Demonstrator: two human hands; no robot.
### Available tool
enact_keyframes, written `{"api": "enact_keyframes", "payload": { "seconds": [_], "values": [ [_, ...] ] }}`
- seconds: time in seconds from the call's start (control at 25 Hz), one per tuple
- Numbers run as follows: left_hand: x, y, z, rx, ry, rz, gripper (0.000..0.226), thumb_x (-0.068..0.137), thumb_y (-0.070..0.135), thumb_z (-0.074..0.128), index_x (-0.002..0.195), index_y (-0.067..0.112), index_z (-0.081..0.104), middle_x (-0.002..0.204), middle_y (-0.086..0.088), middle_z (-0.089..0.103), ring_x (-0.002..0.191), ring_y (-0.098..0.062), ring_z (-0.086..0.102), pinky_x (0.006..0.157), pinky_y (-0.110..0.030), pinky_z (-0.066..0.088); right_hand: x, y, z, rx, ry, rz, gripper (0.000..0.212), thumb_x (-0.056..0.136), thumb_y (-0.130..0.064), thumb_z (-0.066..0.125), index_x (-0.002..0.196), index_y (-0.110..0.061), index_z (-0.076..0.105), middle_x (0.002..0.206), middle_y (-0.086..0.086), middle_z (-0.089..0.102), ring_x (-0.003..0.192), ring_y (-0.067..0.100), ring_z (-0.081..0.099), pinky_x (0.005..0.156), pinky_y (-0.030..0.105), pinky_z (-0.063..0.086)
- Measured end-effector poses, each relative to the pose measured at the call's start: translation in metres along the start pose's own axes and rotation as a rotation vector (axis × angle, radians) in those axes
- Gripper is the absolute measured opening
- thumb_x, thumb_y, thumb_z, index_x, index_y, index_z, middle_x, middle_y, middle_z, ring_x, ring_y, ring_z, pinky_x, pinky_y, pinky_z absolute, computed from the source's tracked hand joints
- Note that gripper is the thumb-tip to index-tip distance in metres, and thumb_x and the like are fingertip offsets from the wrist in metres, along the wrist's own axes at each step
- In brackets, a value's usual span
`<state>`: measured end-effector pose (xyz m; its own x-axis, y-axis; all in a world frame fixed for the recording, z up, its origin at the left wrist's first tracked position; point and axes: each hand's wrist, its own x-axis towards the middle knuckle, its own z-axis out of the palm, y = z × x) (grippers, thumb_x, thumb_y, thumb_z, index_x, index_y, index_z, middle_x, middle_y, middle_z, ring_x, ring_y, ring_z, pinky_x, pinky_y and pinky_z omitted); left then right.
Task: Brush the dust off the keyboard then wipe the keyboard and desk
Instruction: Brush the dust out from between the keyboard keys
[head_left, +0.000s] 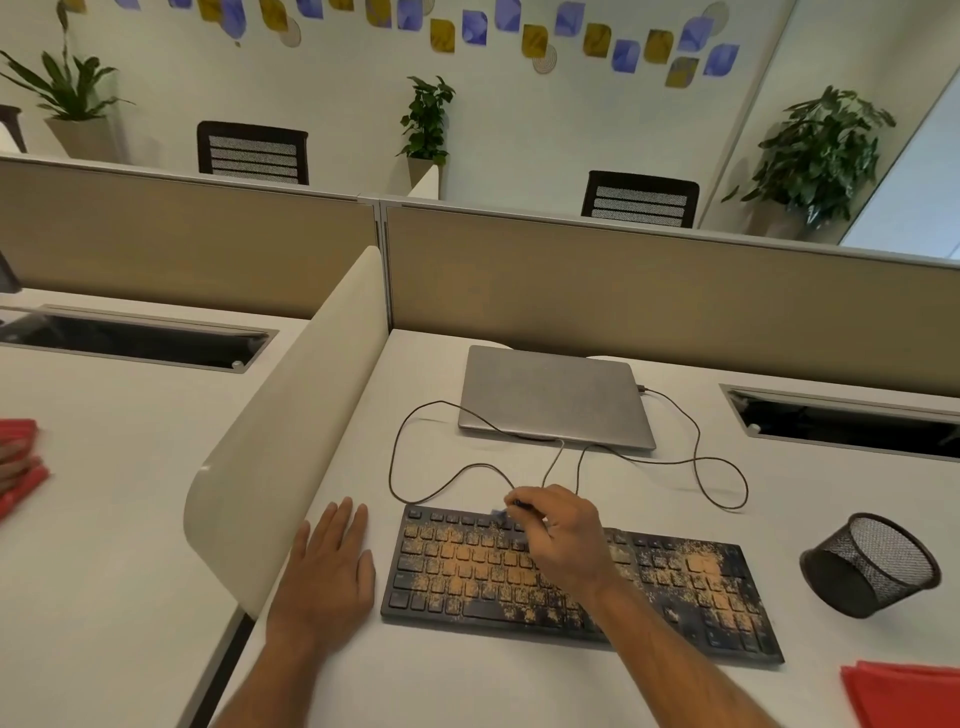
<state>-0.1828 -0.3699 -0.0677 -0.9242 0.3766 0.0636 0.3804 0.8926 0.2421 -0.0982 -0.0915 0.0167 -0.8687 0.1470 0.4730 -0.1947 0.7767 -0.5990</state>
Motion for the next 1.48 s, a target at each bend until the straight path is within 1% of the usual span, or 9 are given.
{"api": "enact_keyframes", "payload": {
  "seconds": [0.16,0.32,0.44,0.6,0.8,0.92,1.04,1.28,1.48],
  "values": [
    [0.0,-0.001,0.002,-0.019,0.016,0.003,0.081,0.087,0.048,0.0,0.159,0.017,0.019,0.167,0.0,0.012,0.154,-0.013,0.003,0.123,-0.037,-0.007,0.004,-0.002,0.003,0.04,0.079,0.04,0.016,0.088,-0.018,0.063,0.102,-0.017,0.07,0.087,-0.012,0.067,0.081,0.0,0.058,0.069,0.018,0.05],
    [0.0,-0.002,0.003,-0.024,0.016,0.011,0.08,0.088,0.048,0.002,0.159,0.017,0.018,0.167,0.001,0.011,0.154,-0.013,0.002,0.124,-0.037,-0.006,0.004,-0.004,0.006,-0.013,-0.022,-0.011,0.015,0.088,-0.019,0.062,0.1,-0.019,0.071,0.086,-0.013,0.067,0.08,0.0,0.058,0.069,0.023,0.053],
    [0.0,-0.001,0.002,-0.029,0.031,0.012,0.08,0.088,0.048,0.002,0.159,0.016,0.019,0.167,0.001,0.012,0.154,-0.013,0.003,0.124,-0.038,-0.005,0.008,-0.002,0.005,0.028,0.058,0.028,0.014,0.088,-0.017,0.064,0.101,-0.018,0.071,0.087,-0.016,0.065,0.081,-0.002,0.057,0.069,0.019,0.051],
    [0.0,-0.003,0.003,-0.027,0.03,0.015,0.079,0.089,0.048,0.003,0.159,0.016,0.02,0.167,0.0,0.013,0.154,-0.014,0.005,0.124,-0.039,-0.004,0.011,-0.001,0.007,0.01,-0.071,0.037,0.016,0.089,-0.02,0.063,0.102,-0.023,0.071,0.088,-0.014,0.069,0.082,0.002,0.059,0.07,0.029,0.054],
    [0.0,-0.003,0.004,-0.019,0.051,0.02,0.075,0.092,0.046,0.009,0.158,0.016,0.025,0.166,-0.001,0.019,0.153,-0.015,0.01,0.123,-0.037,-0.004,0.02,-0.005,0.005,0.168,0.055,0.11,0.015,0.087,-0.017,0.067,0.1,-0.02,0.072,0.089,-0.012,0.07,0.084,0.008,0.062,0.07,0.034,0.055],
    [0.0,-0.002,0.002,-0.019,0.045,0.022,0.077,0.09,0.047,0.004,0.159,0.017,0.021,0.166,0.001,0.013,0.154,-0.013,0.005,0.122,-0.037,-0.007,0.027,-0.019,0.016,0.342,-0.005,0.201,0.018,0.086,-0.016,0.067,0.102,-0.024,0.073,0.093,-0.014,0.071,0.089,0.01,0.065,0.076,0.036,0.057],
    [-0.001,-0.002,0.002,-0.008,0.058,0.017,0.074,0.092,0.045,0.01,0.157,0.015,0.028,0.165,-0.002,0.022,0.153,-0.016,0.014,0.122,-0.037,-0.003,0.034,-0.033,0.033,0.409,-0.086,0.201,0.018,0.086,-0.014,0.068,0.099,-0.024,0.075,0.094,-0.014,0.072,0.092,0.008,0.065,0.082,0.033,0.056],
    [-0.001,-0.002,0.003,-0.016,0.05,0.01,0.072,0.093,0.045,0.013,0.156,0.015,0.033,0.163,-0.003,0.026,0.152,-0.018,0.018,0.125,-0.043,0.009,0.04,-0.043,0.052,0.286,-0.225,0.173,0.015,0.086,-0.02,0.067,0.098,-0.027,0.074,0.087,-0.019,0.07,0.082,0.002,0.065,0.077,0.03,0.056],
    [-0.001,-0.002,0.002,-0.02,0.056,0.014,0.074,0.092,0.046,0.01,0.157,0.016,0.03,0.165,-0.002,0.022,0.153,-0.017,0.014,0.125,-0.043,0.007,0.05,-0.034,0.031,-0.078,-0.262,0.035,0.015,0.09,-0.024,0.057,0.098,-0.028,0.07,0.083,-0.01,0.068,0.074,0.005,0.054,0.067,0.027,0.046]
  ]
}}
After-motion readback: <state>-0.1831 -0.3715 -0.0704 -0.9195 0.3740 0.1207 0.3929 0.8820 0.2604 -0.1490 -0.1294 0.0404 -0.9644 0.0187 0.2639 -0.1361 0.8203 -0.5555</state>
